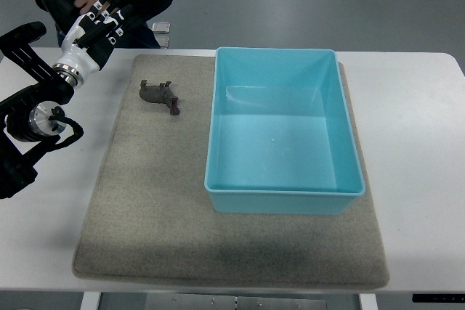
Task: Place brown hippo in blue box with left hand
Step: 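Raise the left hand and open its fingers above the mat, then reach the left hand forward and down toward the brown hippo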
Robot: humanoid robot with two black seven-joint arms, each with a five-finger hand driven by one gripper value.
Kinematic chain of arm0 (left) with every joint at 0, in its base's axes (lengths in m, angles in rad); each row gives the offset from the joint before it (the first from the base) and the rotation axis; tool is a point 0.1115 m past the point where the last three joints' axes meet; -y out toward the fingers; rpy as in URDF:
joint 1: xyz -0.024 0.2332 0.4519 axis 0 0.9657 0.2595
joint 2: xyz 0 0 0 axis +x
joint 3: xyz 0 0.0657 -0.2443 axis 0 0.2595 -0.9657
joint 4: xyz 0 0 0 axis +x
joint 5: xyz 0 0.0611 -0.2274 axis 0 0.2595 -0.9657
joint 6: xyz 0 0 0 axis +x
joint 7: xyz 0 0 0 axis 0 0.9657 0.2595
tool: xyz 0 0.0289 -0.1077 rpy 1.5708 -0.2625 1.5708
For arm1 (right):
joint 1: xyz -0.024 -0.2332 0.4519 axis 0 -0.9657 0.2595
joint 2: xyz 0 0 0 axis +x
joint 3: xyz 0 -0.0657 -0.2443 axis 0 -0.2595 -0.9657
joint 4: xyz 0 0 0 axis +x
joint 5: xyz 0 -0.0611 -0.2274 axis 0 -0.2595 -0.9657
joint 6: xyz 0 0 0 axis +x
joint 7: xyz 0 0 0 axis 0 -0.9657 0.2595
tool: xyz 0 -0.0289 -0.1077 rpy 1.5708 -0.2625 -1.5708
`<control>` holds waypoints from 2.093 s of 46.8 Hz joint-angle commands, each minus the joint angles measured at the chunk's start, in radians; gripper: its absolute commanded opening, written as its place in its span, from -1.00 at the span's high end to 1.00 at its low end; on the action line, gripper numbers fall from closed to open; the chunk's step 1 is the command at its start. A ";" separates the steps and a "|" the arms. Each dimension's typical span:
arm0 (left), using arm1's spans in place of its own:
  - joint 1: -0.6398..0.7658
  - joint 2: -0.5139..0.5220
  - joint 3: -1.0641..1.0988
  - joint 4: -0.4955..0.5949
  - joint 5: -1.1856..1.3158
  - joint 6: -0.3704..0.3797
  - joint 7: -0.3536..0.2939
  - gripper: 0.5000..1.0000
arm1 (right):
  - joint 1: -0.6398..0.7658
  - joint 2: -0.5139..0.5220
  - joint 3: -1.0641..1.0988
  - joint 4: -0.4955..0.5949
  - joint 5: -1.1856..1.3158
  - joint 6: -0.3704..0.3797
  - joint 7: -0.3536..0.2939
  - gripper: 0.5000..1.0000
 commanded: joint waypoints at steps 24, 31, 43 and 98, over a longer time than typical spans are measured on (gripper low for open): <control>-0.026 -0.002 0.000 0.029 -0.012 -0.009 0.000 -0.99 | 0.000 0.000 0.000 0.000 0.000 0.000 0.000 -0.74; -0.040 -0.005 0.000 0.067 -0.012 -0.017 0.000 -0.99 | 0.000 0.000 0.000 0.000 0.000 0.000 0.000 -0.74; -0.041 -0.014 0.008 0.126 -0.011 -0.052 0.000 -0.99 | 0.000 0.000 0.000 0.000 0.001 0.000 0.000 -0.74; -0.054 0.011 0.014 0.127 0.248 -0.307 -0.071 -0.97 | 0.000 0.000 0.000 0.000 0.000 0.000 0.000 -0.74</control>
